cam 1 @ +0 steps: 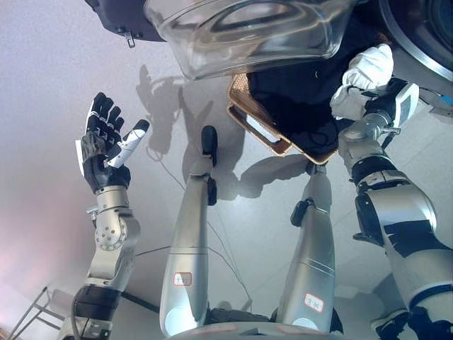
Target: Put the clothes in the basket into the washing machine.
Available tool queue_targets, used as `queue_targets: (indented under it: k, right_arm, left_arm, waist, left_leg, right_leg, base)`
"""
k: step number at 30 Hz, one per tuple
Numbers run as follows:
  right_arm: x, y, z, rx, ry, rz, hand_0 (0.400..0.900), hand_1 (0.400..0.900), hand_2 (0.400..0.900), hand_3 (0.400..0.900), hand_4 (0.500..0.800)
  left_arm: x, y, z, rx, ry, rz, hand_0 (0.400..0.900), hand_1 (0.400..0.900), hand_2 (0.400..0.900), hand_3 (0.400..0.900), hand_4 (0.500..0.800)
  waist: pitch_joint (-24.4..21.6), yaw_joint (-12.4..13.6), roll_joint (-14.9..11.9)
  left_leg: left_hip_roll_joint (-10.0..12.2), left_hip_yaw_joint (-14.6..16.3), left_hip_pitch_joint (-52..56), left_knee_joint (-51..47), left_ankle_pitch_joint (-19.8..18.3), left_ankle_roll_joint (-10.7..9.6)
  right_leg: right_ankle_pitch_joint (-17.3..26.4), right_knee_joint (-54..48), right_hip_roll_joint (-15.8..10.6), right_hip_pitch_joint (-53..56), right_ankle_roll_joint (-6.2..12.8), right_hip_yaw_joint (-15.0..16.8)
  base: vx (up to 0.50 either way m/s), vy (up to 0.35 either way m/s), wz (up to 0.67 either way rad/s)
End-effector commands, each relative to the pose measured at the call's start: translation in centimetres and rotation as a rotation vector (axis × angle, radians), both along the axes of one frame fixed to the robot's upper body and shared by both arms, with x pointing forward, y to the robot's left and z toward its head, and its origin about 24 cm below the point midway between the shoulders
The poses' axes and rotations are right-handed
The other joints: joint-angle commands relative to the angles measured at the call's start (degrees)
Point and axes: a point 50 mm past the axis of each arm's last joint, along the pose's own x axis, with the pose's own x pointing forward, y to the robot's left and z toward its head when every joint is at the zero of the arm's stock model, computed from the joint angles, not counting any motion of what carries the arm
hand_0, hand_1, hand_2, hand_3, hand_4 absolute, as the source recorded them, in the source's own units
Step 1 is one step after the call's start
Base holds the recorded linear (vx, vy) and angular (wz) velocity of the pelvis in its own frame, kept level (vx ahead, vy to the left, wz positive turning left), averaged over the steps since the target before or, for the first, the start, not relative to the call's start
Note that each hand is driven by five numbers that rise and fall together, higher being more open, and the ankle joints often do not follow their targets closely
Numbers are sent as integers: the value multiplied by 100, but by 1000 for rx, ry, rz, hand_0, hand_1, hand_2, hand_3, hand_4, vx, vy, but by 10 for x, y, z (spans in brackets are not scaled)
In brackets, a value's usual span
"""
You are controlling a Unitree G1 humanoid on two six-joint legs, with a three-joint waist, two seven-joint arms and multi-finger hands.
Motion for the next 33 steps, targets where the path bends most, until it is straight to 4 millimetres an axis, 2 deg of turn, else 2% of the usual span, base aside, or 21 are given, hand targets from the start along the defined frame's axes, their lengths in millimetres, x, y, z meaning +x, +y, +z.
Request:
queue_targets:
  k: [1,3,5,6,7,8,9,13,16,20,24,27,29,30,33]
  right_arm:
    - [5,21,18,98,-212,111,400,400,400,400,500]
    - [6,24,27,146,-272,122,400,400,400,400,500]
    - [5,26,38,283,-409,144,400,400,400,400,500]
    - [4,24,38,309,-426,137,400,400,400,400,500]
    - [3,24,43,378,-497,152,400,400,400,400,500]
    - [3,23,42,380,-497,151,400,400,400,400,500]
    - [1,18,47,477,-583,137,400,400,400,400,500]
    - [-6,7,58,555,-717,122,400,400,400,400,500]
    - [-12,-3,64,540,-764,90,400,400,400,400,500]
    - [-18,-19,79,454,-768,47,400,400,400,400,500]
    - [-28,-31,117,279,-789,20,400,400,400,400,500]
    - [-40,-36,148,134,-850,6,400,400,400,400,500]
    - [-43,-35,153,103,-863,1,400,400,400,400,500]
    - [-50,-36,165,18,-880,-7,400,400,400,400,500]
    - [-56,-37,175,-65,-881,-2,400,400,400,400,500]
  left_arm:
    - [-20,30,19,-61,-159,140,900,900,900,900,800]
    - [-19,32,16,-74,-147,144,900,900,900,900,800]
    - [-16,33,8,-99,-117,160,900,900,900,900,800]
    - [-15,34,7,-101,-110,161,900,900,900,900,800]
    - [-13,33,3,-116,-95,161,900,900,900,900,800]
    - [-13,33,2,-115,-94,159,900,900,900,900,800]
    - [-9,33,-6,-141,-59,163,900,900,900,900,800]
    - [-4,31,-16,-157,-13,161,900,900,900,900,800]
    - [-2,30,-22,-164,10,160,900,900,900,900,800]
    - [-2,31,-24,-149,20,160,900,900,900,900,800]
    - [0,31,-18,-123,-4,143,900,900,900,900,800]
    - [-1,31,-17,-103,-11,147,900,900,900,900,800]
    - [-2,31,-17,-100,-11,151,900,900,900,900,800]
    - [-2,32,-18,-98,-4,161,900,900,900,900,800]
    - [-3,35,-18,-95,-8,174,900,900,900,900,800]
  waist:
    - [-95,91,129]
    - [-95,69,110]
    - [-95,63,115]
    - [-95,57,117]
    - [-95,63,130]
    - [-95,68,130]
    - [-95,76,162]
    - [-95,120,264]
    - [-95,116,333]
    - [-108,140,409]
    - [-185,217,495]
    - [-229,236,512]
    - [-234,222,510]
    - [-248,193,480]
    - [-279,167,453]
  left_leg:
    - [-170,-99,408,-1414,261,144]
    - [-178,-81,547,-1492,299,134]
    - [-161,-69,723,-1571,311,116]
    - [-163,-27,698,-1591,459,152]
    - [-160,-13,785,-1635,482,145]
    - [-160,-14,807,-1651,485,144]
    - [-149,-10,951,-1668,484,138]
    - [-165,-11,1261,-1772,489,133]
    - [-178,15,1434,-1761,459,142]
    - [-206,16,1567,-1740,420,155]
    - [-245,32,1606,-1845,457,137]
    - [-255,31,1641,-1903,479,131]
    - [-259,29,1646,-1922,489,131]
    - [-270,26,1648,-1947,505,130]
    - [-265,36,1709,-2024,527,112]
  right_leg:
    - [-752,468,80,242,-75,-228]
    - [-719,375,85,389,-66,-240]
    - [-731,309,88,561,-53,-255]
    - [-607,265,65,557,-84,-297]
    - [-602,227,58,650,-74,-306]
    - [-599,212,57,672,-75,-312]
    - [-620,206,41,824,-64,-303]
    - [-662,136,-5,1164,-45,-324]
    - [-691,92,-32,1373,-26,-333]
    - [-704,64,-82,1532,-3,-330]
    - [-685,-41,-122,1618,32,-358]
    - [-675,-91,-126,1663,47,-355]
    - [-667,-109,-119,1675,49,-357]
    - [-670,-121,-100,1687,51,-362]
    - [-662,-142,-94,1710,56,-369]
  base:
    - [3,-34,-1]
    - [0,0,0]
    - [-20,-28,1]
    - [-66,-22,3]
    - [-73,-8,4]
    - [32,-21,1]
    - [38,-19,3]
    - [46,-25,4]
    - [44,6,-2]
    - [15,-1,1]
    - [36,-2,6]
    - [43,4,0]
    - [15,-12,2]
    - [0,0,0]
    - [24,-19,-1]
